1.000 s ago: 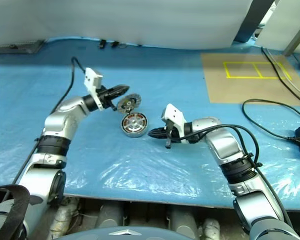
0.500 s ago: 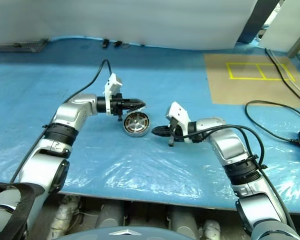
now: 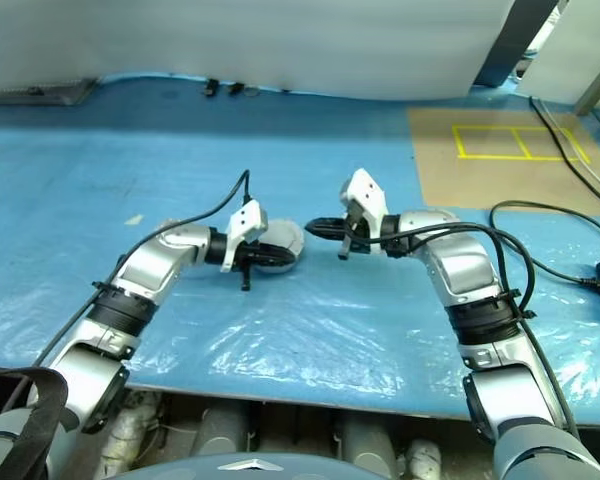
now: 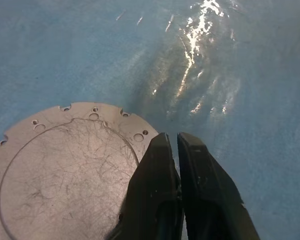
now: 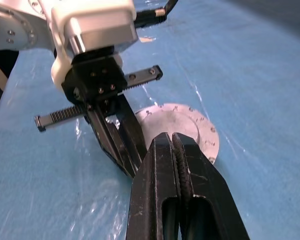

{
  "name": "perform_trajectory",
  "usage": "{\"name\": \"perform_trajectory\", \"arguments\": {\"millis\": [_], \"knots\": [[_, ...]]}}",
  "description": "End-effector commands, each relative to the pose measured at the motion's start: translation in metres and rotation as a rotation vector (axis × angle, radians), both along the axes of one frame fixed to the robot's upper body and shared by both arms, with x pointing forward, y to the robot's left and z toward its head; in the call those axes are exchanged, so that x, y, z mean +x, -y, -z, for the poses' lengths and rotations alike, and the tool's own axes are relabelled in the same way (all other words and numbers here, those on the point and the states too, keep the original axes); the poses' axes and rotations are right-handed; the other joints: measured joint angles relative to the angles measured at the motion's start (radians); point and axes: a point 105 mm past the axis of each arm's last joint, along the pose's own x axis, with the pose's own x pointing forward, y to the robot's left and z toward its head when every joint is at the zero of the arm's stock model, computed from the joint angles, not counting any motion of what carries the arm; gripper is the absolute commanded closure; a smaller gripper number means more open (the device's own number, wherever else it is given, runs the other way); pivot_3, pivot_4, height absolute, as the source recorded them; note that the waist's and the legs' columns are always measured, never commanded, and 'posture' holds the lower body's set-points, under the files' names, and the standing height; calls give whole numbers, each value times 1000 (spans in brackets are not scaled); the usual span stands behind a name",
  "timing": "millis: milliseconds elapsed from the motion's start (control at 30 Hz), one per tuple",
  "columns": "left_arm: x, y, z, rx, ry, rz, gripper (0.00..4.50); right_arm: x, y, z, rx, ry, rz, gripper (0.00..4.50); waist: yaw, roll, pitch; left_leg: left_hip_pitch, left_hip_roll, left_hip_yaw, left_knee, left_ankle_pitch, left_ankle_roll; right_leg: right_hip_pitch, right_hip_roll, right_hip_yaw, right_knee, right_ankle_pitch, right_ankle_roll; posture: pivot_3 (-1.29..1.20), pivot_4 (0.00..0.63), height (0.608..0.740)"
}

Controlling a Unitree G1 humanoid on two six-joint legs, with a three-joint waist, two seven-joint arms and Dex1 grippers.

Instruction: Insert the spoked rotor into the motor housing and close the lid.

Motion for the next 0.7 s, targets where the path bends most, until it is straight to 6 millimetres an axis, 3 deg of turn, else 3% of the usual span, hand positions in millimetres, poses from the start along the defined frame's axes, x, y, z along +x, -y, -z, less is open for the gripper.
{"name": "perform_trajectory", "arguments": {"millis": [33, 233, 300, 567, 700], "knots": [[9, -7, -31, -163, 71, -89, 4181, 6, -5, -22, 82, 52, 10, 4500, -2, 0, 0, 0, 0, 0, 0, 0, 0, 0, 0, 0, 0, 0, 0, 0, 150, 740], [11, -35, -66, -389, 184, -222, 4181, 16, -31, -22, 108, 34, 23, 4500, -16, 0, 0, 0, 0, 0, -1, 0, 0, 0, 1, 0, 0, 0, 0, 0, 150, 740], [5, -44, -69, -443, 203, -277, 4202, 27, -36, -14, 62, 64, 67, 4091, -15, 0, 0, -1, 0, 0, -1, 0, 0, 0, 0, 0, -1, 0, 0, 0, 150, 740], [-37, -77, -39, -499, 218, -519, 4202, 38, -62, -4, 20, 68, 47, 1453, -16, 0, 1, -1, 1, 0, -4, 0, 0, -1, 0, -1, -4, 0, 0, 0, 150, 740], [-63, -86, -16, -448, 189, -576, 4202, 46, -69, 14, -72, 59, 62, 74, -17, 0, 1, -1, 1, 1, -4, 0, 0, -1, 0, -1, -4, 0, 0, 0, 150, 740]]}}
